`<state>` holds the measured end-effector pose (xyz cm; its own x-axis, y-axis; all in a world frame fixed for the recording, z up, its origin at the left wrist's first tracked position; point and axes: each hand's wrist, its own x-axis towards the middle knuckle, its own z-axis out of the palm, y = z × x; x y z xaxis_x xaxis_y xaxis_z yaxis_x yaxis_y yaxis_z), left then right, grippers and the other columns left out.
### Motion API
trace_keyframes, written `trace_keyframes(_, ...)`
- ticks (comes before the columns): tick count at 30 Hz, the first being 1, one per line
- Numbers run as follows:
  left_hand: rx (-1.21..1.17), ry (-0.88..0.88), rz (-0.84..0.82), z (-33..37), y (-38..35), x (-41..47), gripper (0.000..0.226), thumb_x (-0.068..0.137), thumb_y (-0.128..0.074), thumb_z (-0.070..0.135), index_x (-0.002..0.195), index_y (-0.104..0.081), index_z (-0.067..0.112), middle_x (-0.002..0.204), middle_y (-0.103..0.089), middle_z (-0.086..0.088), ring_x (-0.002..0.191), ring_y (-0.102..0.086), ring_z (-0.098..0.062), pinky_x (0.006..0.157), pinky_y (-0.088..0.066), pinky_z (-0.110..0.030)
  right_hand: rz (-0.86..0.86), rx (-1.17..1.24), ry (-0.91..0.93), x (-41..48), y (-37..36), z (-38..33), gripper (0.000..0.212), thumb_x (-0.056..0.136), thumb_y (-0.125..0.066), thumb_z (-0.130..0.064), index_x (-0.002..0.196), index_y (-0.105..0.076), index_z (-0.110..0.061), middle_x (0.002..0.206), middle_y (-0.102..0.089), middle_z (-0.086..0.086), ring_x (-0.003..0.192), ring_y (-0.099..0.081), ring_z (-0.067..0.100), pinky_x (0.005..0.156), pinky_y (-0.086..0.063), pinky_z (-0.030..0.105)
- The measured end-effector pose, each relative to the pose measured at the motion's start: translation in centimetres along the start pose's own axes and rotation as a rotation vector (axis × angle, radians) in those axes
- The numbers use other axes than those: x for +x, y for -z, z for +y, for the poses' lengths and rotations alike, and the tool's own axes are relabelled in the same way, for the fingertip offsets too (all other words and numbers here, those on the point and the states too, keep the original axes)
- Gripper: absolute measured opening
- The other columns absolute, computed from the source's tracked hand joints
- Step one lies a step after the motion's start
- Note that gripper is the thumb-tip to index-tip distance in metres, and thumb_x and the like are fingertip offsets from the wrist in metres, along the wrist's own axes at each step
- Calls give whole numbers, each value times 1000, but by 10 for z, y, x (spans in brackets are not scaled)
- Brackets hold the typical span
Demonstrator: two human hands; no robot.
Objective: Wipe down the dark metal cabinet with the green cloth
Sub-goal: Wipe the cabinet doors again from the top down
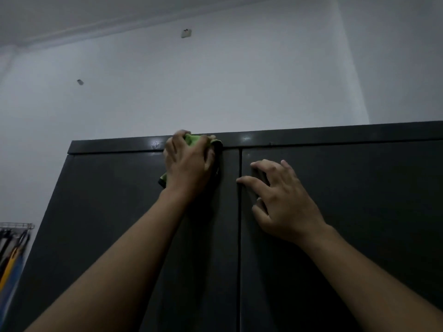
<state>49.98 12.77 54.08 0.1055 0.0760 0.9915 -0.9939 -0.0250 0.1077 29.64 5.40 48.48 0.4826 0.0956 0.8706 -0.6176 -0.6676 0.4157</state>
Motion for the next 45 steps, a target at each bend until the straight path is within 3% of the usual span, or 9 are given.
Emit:
trace_keyframes(3,-2,128,44,9,-7,1,32,96,-45,36,127,-55,29,128,-38,-16,121,-30,-36,101,-30,-46,33,-33,-49,-1,-4,-2,62,79,-39,-42,139,-52,-30,147,-44,4,146,-29,30,122,-16,53)
trace_keyframes(5,-29,97,74,17,-13,-3,32,96,-47,32,127,-55,27,121,-44,-15,115,-34,-36,95,-31,-41,61,-43,-75,-1,-6,-2,62,79,-41,-43,138,-52,-29,146,-45,2,146,-29,30,122,-15,55)
trace_keyframes(9,-196,-258,60,28,-19,-7,32,92,-56,33,122,-61,22,116,-62,-4,113,-45,-28,91,-30,-26,98,-78,-77,-1,-10,-2,62,78,-43,-46,137,-52,-27,145,-47,2,146,-32,29,120,-16,59)
trace_keyframes(13,-220,-443,57,20,-20,4,27,93,-58,33,110,-71,17,115,-69,2,112,-56,-23,100,-43,-35,120,-95,-60,-1,-11,1,62,79,-44,-48,135,-53,-26,145,-49,3,145,-35,29,118,-20,61)
trace_keyframes(16,-218,-398,92,8,-19,5,30,95,-56,33,114,-71,16,121,-68,-1,117,-57,-24,103,-43,-38,103,-105,-50,-1,-9,-2,61,78,-44,-47,134,-55,-26,144,-50,2,144,-36,29,117,-22,62)
trace_keyframes(23,-136,-158,85,-37,-7,4,36,98,-51,28,129,-62,14,139,-55,-15,133,-45,-32,112,-26,-31,39,-68,48,31,11,-6,63,75,-38,-47,133,-56,-28,142,-48,2,143,-35,27,117,-20,61)
trace_keyframes(29,-88,-100,76,-111,17,6,35,100,-51,26,130,-61,12,138,-56,-15,135,-45,-31,115,-27,-37,-52,30,-52,76,9,-48,74,79,-32,-52,151,-30,-32,163,-16,1,154,1,22,123,3,54)
trace_keyframes(41,-112,-110,127,-245,48,29,32,100,-53,29,126,-65,13,132,-61,-13,128,-50,-29,110,-33,-36,-73,-61,-148,125,-44,-124,78,80,-29,-55,155,-24,-33,165,-14,-8,154,2,22,122,4,57)
trace_keyframes(45,-147,-48,182,-285,57,30,29,101,-50,26,122,-67,16,124,-66,-3,121,-55,-23,105,-36,-32,-112,-82,-140,146,-52,-145,73,90,-36,-55,157,-18,-32,166,-9,-6,154,5,23,121,4,60)
